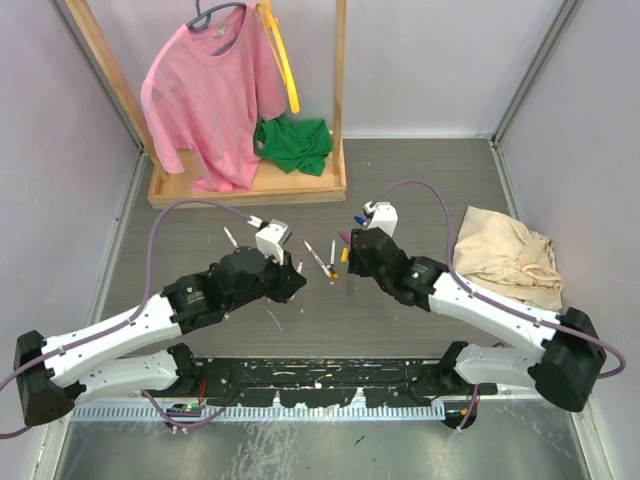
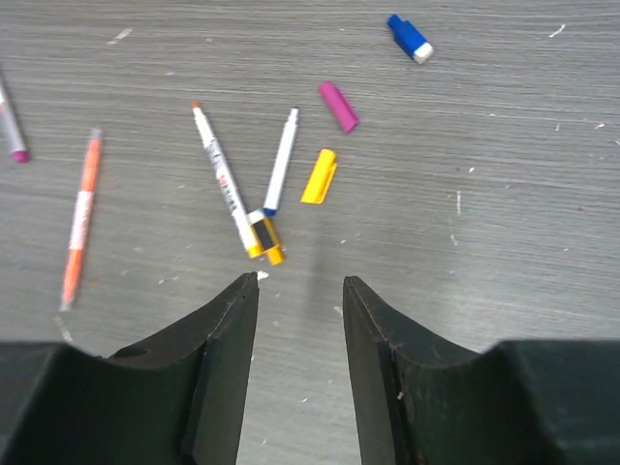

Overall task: Insert the pens into the pen caps
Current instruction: Move the pen cap to the center of the board.

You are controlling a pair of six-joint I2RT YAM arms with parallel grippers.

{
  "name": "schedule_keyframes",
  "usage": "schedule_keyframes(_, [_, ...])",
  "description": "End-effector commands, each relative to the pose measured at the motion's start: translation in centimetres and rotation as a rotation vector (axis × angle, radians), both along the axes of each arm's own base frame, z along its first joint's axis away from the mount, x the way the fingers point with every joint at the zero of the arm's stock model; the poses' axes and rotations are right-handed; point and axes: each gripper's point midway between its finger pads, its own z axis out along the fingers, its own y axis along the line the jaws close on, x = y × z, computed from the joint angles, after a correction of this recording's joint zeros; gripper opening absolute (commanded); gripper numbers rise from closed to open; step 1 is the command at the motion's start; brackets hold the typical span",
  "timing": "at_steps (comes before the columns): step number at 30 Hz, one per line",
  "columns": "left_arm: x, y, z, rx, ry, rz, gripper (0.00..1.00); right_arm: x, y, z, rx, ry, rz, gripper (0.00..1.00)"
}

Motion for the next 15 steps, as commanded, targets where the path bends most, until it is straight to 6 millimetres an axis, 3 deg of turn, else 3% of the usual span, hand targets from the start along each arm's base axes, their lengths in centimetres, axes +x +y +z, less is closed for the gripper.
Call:
schedule_keyframes(1, [0.1,-0.7,-0.7,0.051,-0.007,-0.048,0.0,2.9,0.5,0.3,-0.013,0.02,0.029,0.45])
schedule_keyframes(10, [-0.1,-1.5,-3.3,0.145,0.009,-0.124,0.0,6.5,1.8,-5.3,-0.045,0.143,0.067,0.4])
schedule_keyframes(15, [-0.1,-1.6,-3.8,0.17,0.011,-0.14,0.0,7.8,3.0,-6.8,-0.053,0.163,0.078,0.4])
